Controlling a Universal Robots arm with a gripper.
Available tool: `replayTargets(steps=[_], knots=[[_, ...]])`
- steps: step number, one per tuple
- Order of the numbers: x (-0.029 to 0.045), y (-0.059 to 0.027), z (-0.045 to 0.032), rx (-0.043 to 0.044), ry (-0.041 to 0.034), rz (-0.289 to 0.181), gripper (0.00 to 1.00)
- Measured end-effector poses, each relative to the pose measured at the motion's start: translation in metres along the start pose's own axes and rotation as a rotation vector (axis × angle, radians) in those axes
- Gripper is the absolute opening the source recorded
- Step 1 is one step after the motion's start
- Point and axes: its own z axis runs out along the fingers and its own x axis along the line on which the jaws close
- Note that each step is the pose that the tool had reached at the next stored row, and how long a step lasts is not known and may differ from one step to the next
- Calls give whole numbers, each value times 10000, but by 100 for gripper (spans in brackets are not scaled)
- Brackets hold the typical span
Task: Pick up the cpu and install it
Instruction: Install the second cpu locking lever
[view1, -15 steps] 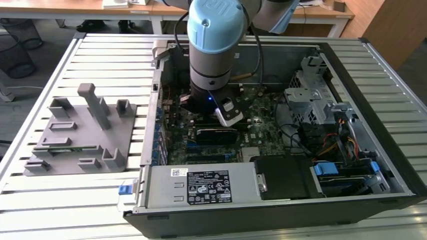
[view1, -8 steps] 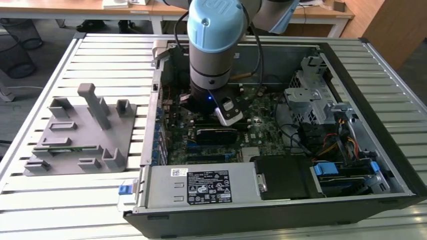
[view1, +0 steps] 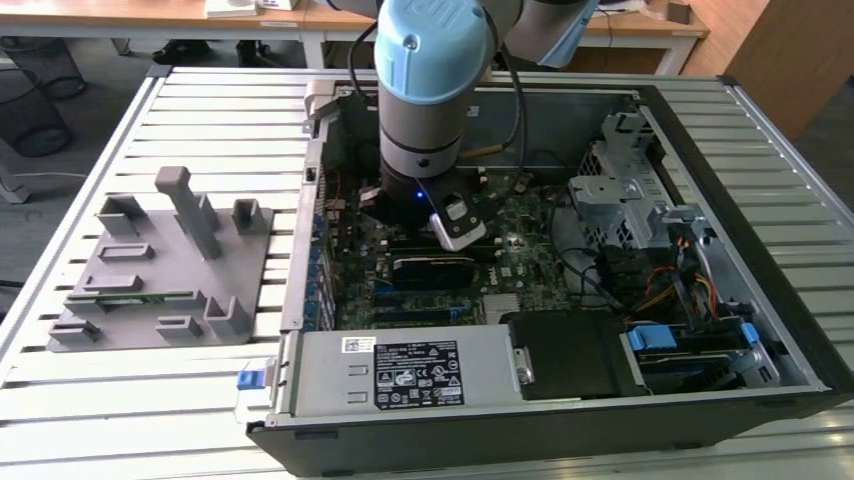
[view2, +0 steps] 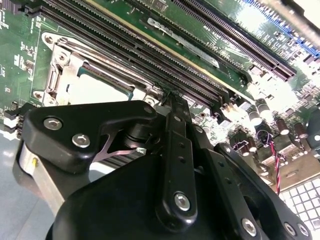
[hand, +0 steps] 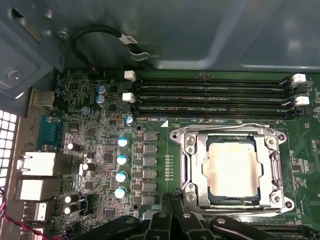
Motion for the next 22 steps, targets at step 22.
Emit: replayTargets(steps=[22], knots=[[2, 38, -160, -11, -3, 0, 11]])
